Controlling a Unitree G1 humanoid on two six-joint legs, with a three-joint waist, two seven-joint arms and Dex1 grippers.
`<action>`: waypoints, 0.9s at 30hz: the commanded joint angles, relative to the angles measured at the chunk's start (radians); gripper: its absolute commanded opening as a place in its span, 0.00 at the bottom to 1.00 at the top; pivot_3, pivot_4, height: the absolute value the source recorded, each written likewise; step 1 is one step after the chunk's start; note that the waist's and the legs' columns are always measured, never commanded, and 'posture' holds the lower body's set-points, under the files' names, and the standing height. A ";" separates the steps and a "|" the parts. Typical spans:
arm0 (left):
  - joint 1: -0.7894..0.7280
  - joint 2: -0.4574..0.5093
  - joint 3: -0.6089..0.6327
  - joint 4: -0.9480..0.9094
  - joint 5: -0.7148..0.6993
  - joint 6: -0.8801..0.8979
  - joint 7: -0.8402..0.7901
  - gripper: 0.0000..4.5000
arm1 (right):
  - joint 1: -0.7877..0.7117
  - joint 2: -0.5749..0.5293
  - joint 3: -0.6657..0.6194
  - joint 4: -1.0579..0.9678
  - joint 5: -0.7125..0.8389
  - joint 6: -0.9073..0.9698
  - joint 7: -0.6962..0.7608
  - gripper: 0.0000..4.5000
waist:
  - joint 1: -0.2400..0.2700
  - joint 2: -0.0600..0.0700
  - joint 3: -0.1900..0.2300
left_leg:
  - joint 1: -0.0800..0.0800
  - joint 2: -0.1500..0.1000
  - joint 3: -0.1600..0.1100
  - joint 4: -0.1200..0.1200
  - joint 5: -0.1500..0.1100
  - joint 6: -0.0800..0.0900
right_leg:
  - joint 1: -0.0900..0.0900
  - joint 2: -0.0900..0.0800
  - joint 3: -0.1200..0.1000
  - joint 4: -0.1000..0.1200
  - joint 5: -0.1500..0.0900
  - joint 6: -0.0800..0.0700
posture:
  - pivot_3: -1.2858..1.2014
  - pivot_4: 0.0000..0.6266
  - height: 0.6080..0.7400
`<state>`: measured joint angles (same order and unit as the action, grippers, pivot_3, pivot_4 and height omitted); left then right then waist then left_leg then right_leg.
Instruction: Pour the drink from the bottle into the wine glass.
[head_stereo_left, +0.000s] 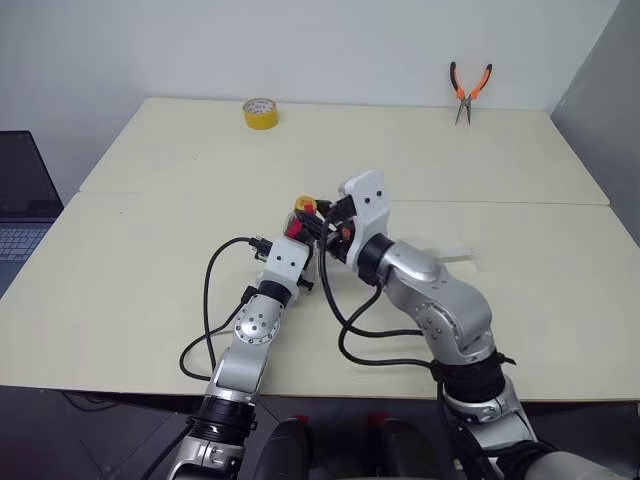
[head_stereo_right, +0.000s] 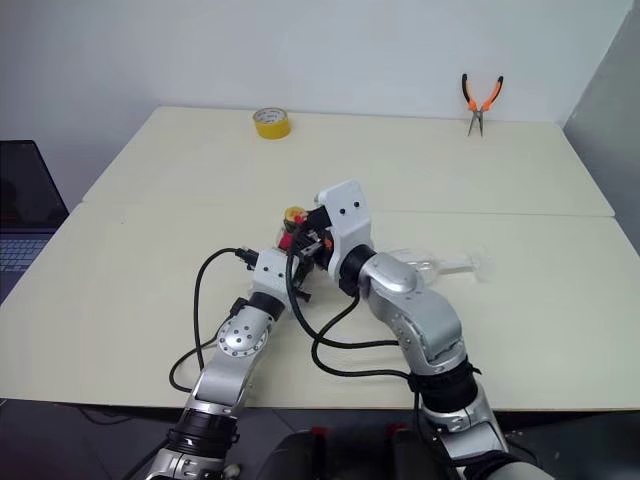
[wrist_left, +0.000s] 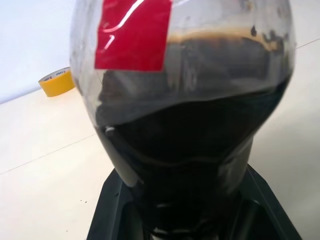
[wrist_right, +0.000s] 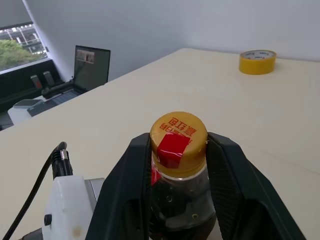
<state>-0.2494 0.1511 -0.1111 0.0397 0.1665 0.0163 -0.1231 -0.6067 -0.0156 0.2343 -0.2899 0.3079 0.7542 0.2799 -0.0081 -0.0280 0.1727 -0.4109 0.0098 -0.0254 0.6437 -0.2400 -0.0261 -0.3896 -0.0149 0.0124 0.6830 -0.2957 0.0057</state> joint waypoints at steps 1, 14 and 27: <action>-0.016 0.006 0.019 -0.069 -0.016 -0.013 -0.004 0.25 | -0.062 -0.061 -0.050 0.054 0.041 -0.076 0.137 0.28 | 0.000 0.000 0.000 | 0.000 0.000 0.000 0.000 0.000 0.000 | 0.000 0.000 0.000 0.000 0.000 0.000 | 0.52 0.24 1.00; -0.006 0.001 0.011 -0.077 -0.029 -0.018 -0.029 0.25 | -0.110 -0.140 -0.072 0.263 0.054 -0.255 0.344 0.28 | 0.001 0.000 0.000 | 0.000 0.000 0.000 0.000 0.000 0.000 | 0.000 0.000 0.000 0.000 0.000 0.000 | 0.52 0.24 1.00; -0.003 0.002 0.007 -0.082 -0.041 -0.019 -0.053 0.23 | -0.203 -0.185 -0.046 0.381 0.033 -0.353 0.513 0.28 | 0.001 0.000 0.000 | 0.000 0.000 0.000 0.000 0.000 0.000 | 0.000 0.000 0.000 0.000 0.000 0.000 | 0.52 0.24 1.00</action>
<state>-0.2465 0.1531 -0.1047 0.0245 0.1369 0.0233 -0.1685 -0.7720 -0.1954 0.1989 0.0868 0.3542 0.4504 0.7772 -0.0072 -0.0279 0.1728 -0.4109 0.0101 -0.0252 0.6436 -0.2401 -0.0260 -0.3896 -0.0149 0.0124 0.6829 -0.2956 0.0056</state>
